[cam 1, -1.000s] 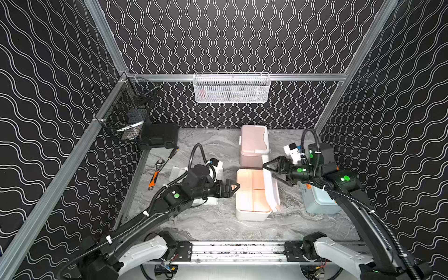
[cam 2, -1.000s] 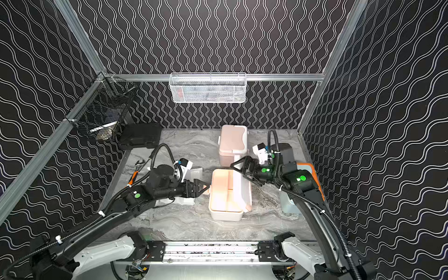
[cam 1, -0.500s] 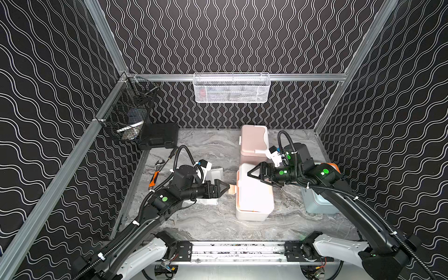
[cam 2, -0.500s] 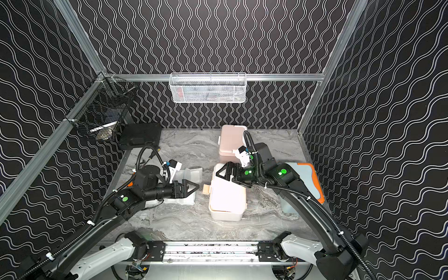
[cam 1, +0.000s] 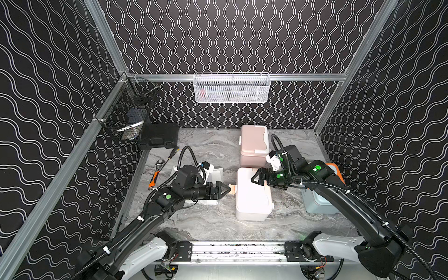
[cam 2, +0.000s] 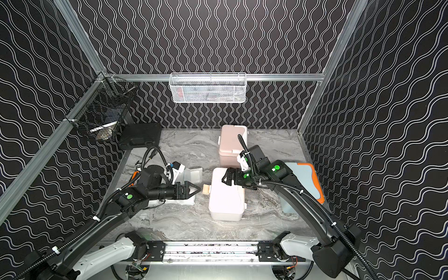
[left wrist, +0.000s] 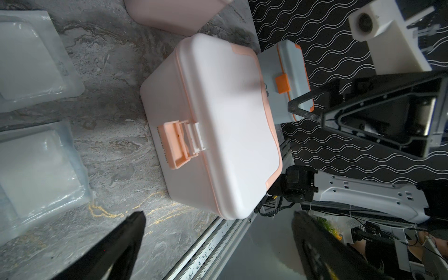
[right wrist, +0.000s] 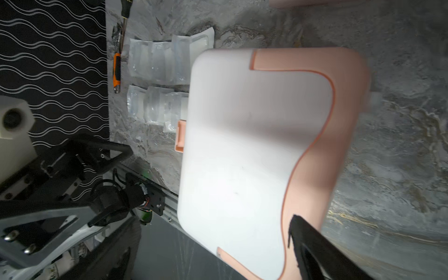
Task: Open first aid kits and take out gauze
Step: Close the lid of the first aid kit, then fasten the fastener of the first aid kit.
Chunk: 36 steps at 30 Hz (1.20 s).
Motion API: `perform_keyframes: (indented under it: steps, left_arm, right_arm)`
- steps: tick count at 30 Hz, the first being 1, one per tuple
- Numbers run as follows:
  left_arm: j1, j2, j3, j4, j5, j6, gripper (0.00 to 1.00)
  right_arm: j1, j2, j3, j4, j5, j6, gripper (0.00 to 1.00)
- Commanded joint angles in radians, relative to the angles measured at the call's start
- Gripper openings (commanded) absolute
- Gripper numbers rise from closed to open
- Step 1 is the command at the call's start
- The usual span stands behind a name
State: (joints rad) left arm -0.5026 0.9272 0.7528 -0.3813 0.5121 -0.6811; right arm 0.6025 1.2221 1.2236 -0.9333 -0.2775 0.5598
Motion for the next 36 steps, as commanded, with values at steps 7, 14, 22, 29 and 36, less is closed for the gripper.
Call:
perform_keyframes:
  steps: [7,14,22,29,36]
  left_arm:
    - [0.003,0.031,-0.01,0.026,0.003,0.005,0.99]
    - [0.002,0.044,-0.025,0.057,0.003,-0.011,0.99]
    - [0.003,0.048,-0.08,0.125,0.017,-0.053,0.99]
    - [0.003,0.048,-0.108,0.167,-0.004,-0.081,0.99]
    - [0.004,0.077,-0.133,0.25,0.02,-0.123,0.99]
  right_arm:
    - [0.002,-0.036,-0.126,-0.032,0.053,-0.026,0.97]
    - [0.0,0.028,-0.146,0.07,0.034,-0.086,0.86]
    - [0.0,0.142,-0.098,0.106,0.048,-0.145,0.84]
    - [-0.003,0.125,-0.002,-0.002,0.224,-0.144,0.96]
    - [0.049,0.056,0.047,-0.036,0.198,-0.169,0.96]
